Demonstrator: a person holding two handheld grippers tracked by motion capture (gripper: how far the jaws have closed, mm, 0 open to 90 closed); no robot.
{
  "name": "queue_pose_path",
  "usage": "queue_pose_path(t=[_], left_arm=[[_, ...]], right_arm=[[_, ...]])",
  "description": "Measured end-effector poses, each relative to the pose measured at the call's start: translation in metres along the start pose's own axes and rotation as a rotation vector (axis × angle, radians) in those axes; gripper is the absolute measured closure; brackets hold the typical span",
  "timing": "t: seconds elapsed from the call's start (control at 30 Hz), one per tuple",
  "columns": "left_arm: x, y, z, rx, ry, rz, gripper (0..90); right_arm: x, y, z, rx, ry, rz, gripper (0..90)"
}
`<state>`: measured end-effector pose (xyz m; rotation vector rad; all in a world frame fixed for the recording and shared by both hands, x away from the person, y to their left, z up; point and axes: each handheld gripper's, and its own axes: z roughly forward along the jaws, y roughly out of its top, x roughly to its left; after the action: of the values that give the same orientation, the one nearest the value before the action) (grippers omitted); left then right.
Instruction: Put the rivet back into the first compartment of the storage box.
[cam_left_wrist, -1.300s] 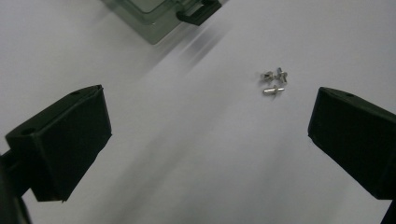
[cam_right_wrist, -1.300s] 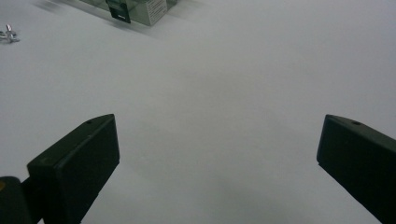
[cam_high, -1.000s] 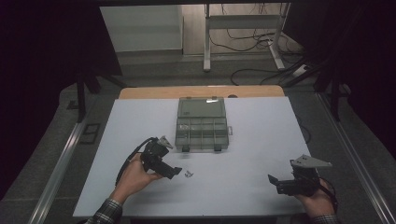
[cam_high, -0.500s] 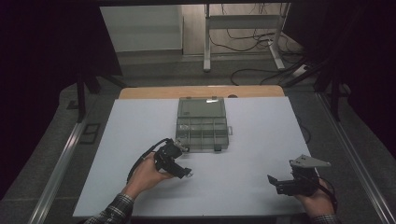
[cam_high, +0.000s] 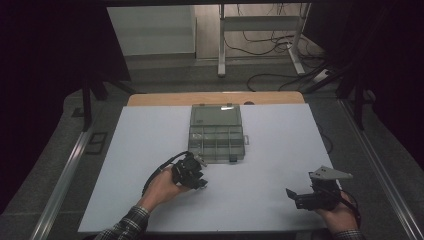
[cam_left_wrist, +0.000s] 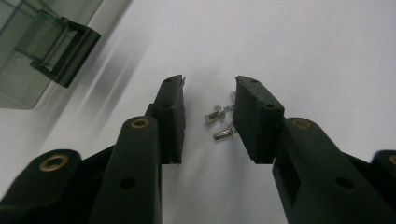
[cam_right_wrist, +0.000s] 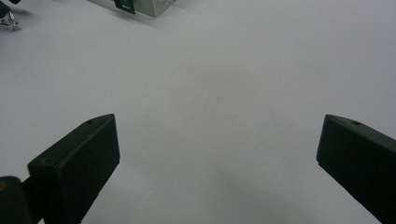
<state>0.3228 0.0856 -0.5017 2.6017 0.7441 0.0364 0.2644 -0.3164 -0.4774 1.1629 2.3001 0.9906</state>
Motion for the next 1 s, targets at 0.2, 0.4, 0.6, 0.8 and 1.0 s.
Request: queue_pose_path(t=[0.2,0.4,0.6,0.8,1.0], left_arm=[[-0.0015,0.0006,0.0053,0.020,0.006,0.017,67.2],[-0.0034,0.0007,0.0094,0.036,0.024,0.033,72.3],[-0.0030,0.0010,0.0094,0.037,0.013,0.030,80.3],[-0.0008,0.0004,0.0092,0.038,-0.006,0.025,89.1],[0.0019,0.0009,0.0056,0.019,-0.010,0.006,87.1]], right_arm=[[0.0002,-0.0001,0.0004,0.003,0.002,-0.004,0.0],[0.0005,-0.0003,0.0009,0.007,0.004,-0.007,0.0],[0.0007,-0.0004,0.0015,0.015,0.006,-0.012,0.0],[0.0008,-0.0006,0.0018,0.018,0.007,-0.012,0.0],[0.0009,-0.0007,0.0020,0.022,0.009,-0.013,0.0]])
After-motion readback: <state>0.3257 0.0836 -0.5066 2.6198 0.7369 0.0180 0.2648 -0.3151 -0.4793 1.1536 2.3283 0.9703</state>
